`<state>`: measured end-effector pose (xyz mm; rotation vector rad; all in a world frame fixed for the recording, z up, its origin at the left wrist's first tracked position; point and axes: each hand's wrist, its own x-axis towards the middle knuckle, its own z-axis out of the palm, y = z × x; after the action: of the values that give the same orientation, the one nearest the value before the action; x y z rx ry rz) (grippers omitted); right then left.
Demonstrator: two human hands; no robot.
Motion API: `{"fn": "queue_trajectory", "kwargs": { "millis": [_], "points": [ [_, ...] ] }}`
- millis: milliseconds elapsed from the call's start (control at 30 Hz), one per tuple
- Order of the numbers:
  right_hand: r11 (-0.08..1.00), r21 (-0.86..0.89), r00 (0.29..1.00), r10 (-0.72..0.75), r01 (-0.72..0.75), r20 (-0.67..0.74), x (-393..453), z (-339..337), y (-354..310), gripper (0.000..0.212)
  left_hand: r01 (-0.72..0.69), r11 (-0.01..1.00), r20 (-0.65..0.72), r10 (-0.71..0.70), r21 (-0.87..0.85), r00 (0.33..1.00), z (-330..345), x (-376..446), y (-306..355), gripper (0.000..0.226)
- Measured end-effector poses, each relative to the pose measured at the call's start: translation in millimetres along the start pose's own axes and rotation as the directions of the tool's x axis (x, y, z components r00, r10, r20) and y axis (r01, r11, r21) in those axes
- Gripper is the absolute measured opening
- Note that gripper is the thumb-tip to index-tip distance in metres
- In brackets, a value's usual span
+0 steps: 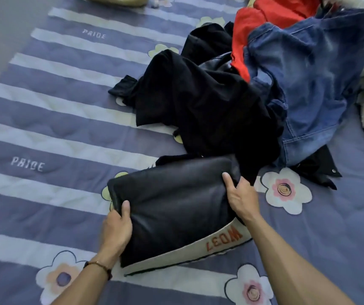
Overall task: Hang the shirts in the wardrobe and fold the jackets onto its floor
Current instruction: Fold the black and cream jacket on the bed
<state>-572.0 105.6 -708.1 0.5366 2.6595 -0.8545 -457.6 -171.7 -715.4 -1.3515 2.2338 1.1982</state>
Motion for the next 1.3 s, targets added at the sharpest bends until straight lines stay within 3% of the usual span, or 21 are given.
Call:
{"fn": "queue_trajectory", "kwargs": {
  "millis": [67,133,167,200,233,267,300,367,433,567,633,700,767,833,1067,1300],
  "points": [
    [0.988,-0.135,0.997,0.083,-0.08,0.012,7.4,11.6,1.8,0.063,-0.014,0.999,-0.063,0.017,0.04,0.998,1.3,7.8,2.7,0.041],
    [0.979,-0.2,0.986,0.005,-0.039,-0.166,6.0,11.6,-3.6,0.052,-0.179,0.97,-0.275,0.219,0.162,0.936,1.5,5.2,13.2,0.037],
    [0.967,-0.242,0.948,-0.145,0.075,-0.284,0.4,11.7,-5.3,0.046,-0.333,0.899,-0.317,0.416,0.285,0.852,2.7,0.4,17.8,0.04],
    [0.925,-0.3,0.871,-0.335,0.232,-0.359,-9.5,13.0,-10.2,0.044,-0.496,0.763,-0.271,0.624,0.414,0.733,7.5,-4.1,20.5,0.041],
    [0.848,-0.352,0.782,-0.512,0.396,-0.356,-21.8,18.9,-13.9,0.044,-0.623,0.59,-0.141,0.774,0.515,0.617,16.0,-7.5,18.5,0.041],
    [0.735,-0.401,0.708,-0.662,0.548,-0.246,-34.2,28.2,-16.4,0.045,-0.682,0.453,0.006,0.831,0.575,0.557,25.4,-9.4,14.7,0.044],
    [0.603,-0.437,0.646,-0.761,0.667,-0.063,-45.9,39.5,-16.4,0.048,-0.705,0.378,0.143,0.817,0.6,0.559,33.2,-8.5,10.7,0.049],
    [0.409,-0.461,0.565,-0.778,0.788,0.276,-57.6,57.5,-4.1,0.056,-0.72,0.314,0.312,0.743,0.619,0.592,45.6,0.9,1.1,0.061],
    [0.375,-0.495,0.579,-0.73,0.784,0.363,-43.6,55.3,14.9,0.064,-0.721,0.274,0.357,0.725,0.636,0.59,53.2,15.9,-6.9,0.067],
    [0.58,-0.553,0.785,-0.563,0.599,0.26,-13.8,31.6,37.3,0.071,-0.721,0.315,0.369,0.694,0.617,0.618,54.0,35.1,-8.2,0.07],
    [0.759,-0.411,0.863,-0.434,0.504,0.258,-10.7,17.2,48.3,0.072,-0.686,0.366,0.314,0.688,0.629,0.654,46.1,29.6,-9.0,0.067],
    [0.917,-0.149,0.908,-0.323,0.37,0.267,-15.6,3.6,60.1,0.07,-0.578,0.533,0.153,0.64,0.618,0.753,31.0,18.8,-18.4,0.058],
    [0.959,0.02,0.931,-0.28,0.283,0.233,-28.5,-2.6,71.0,0.07,-0.405,0.774,0.027,0.45,0.487,0.893,15.3,2.4,-32.3,0.052],
    [0.965,0.092,0.935,-0.261,0.246,0.24,-37.5,-1.1,76.8,0.072,-0.278,0.916,0.033,0.28,0.29,0.959,8.9,-12.4,-45.0,0.056],
    [0.985,0.058,0.874,-0.172,0.164,0.454,-33.2,-19.4,67.8,0.093,-0.266,0.964,0.314,0.254,-0.004,0.915,-12.5,-6.7,-24.8,0.074],
    [0.988,0.064,0.915,-0.156,0.143,0.373,-90.8,-43.7,42.3,0.077,-0.344,0.932,0.32,0.363,-0.117,0.875,-54.1,-17.2,8.5,0.053]
  ]
}}
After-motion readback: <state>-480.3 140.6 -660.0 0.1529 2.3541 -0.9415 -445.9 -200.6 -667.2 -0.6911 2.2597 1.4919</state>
